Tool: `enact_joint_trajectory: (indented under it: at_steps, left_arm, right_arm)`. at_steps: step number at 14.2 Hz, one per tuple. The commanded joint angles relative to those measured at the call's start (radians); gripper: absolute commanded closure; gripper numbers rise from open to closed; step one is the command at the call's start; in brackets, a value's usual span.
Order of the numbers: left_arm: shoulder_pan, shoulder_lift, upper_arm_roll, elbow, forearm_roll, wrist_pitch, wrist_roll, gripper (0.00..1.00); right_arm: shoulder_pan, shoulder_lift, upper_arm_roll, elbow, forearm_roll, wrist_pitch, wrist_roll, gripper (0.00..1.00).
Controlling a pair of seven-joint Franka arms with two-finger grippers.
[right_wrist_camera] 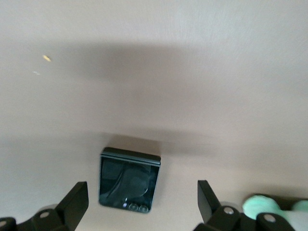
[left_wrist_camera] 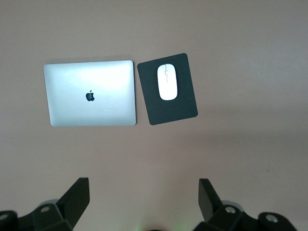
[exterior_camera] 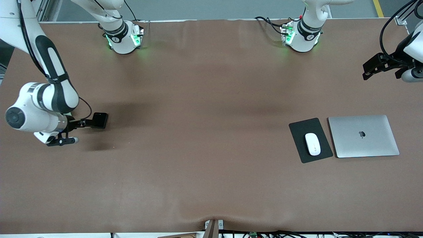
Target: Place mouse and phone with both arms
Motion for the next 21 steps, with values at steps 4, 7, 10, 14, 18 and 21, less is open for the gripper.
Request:
enact_joint_trajectory:
  at_steps: [4, 7, 10, 14, 18, 21]
  left_arm:
    - [-0.002, -0.013, 0.005, -0.012, -0.009, 0.011, 0.012, 0.00]
    - [-0.002, -0.013, 0.005, -0.012, -0.009, 0.011, 0.012, 0.00]
    - [-0.002, -0.013, 0.005, -0.012, -0.009, 0.017, 0.012, 0.00]
    - [-0.002, -0.013, 0.005, -0.011, -0.009, 0.017, 0.012, 0.00]
    - [-0.001, -0.008, 0.005, -0.006, -0.012, 0.017, 0.011, 0.00]
    - [-0.001, -0.003, 0.006, 0.001, -0.014, 0.017, 0.003, 0.00]
  right_arm:
    - [0.019, 0.072, 0.013, 0.362, 0.000, -0.302, 0.002, 0.00]
    - [0.022, 0.069, 0.013, 0.505, -0.003, -0.373, 0.002, 0.00]
    - [0.037, 0.066, 0.011, 0.660, -0.014, -0.493, 0.003, 0.00]
    - [0.037, 0.041, 0.012, 0.761, -0.014, -0.536, 0.002, 0.00]
    - [0.048, -0.052, 0.020, 0.761, -0.001, -0.632, 0.005, 0.00]
    - [0.069, -0.140, 0.023, 0.757, 0.003, -0.738, 0.006, 0.00]
